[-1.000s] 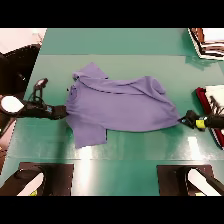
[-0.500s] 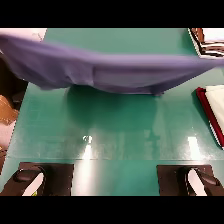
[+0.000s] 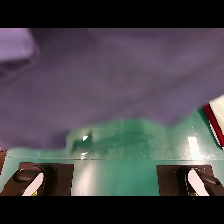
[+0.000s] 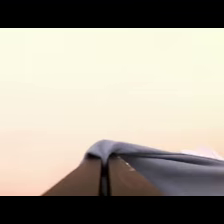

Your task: Fold the shirts.

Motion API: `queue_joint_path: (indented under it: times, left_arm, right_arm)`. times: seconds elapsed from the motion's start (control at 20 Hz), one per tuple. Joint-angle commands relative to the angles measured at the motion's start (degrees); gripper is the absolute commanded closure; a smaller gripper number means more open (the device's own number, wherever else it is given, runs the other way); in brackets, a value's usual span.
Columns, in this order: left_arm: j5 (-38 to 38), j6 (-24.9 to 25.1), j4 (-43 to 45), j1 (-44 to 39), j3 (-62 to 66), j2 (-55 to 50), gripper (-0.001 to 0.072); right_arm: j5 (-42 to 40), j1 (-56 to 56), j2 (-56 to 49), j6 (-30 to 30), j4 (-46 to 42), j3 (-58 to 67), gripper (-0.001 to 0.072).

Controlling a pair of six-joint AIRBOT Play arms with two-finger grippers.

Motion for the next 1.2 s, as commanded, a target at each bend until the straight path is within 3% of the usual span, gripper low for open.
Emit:
queue_joint_path:
  times: [0.0,0.2,0.35,0.5,0.7,0.95,1.05,1.15]
  left_arm:
    - [-4.98,-0.59,1.38,0.07,-4.37,-2.43,0.0686]
    - [-13.75,-1.51,1.51,0.07,-20.33,-11.30,0.0685]
    - [-13.38,-1.49,1.20,0.07,-32.02,-20.04,0.0684]
    - [-7.45,-1.22,1.05,0.07,-39.32,-30.12,0.0685]
    - [2.64,1.44,1.11,0.07,-35.74,-42.86,0.0685]
    - [6.14,1.57,1.88,0.09,-22.56,-52.39,0.0685]
    - [4.83,1.64,2.36,0.61,-20.63,-52.35,0.0684]
    - [-2.84,2.93,2.51,1.79,-18.53,-52.24,0.0685]
  right_arm:
    - [6.99,0.04,-6.34,3.28,-0.79,5.99,0.0697]
    - [9.66,3.43,-13.66,3.32,-0.42,-8.98,0.0697]
    - [9.70,8.92,-22.29,3.28,-3.50,-21.03,0.0697]
    - [6.16,13.62,-33.07,3.23,-9.14,-27.61,0.0697]
    - [-2.08,15.04,-45.86,3.21,-9.22,-22.97,0.0697]
    - [-4.04,15.04,-54.42,3.21,-8.50,-6.80,0.0697]
    - [-3.65,15.04,-54.23,3.19,-8.50,-4.13,0.0697]
    - [-1.20,15.13,-53.02,3.17,-8.44,-3.91,0.0697]
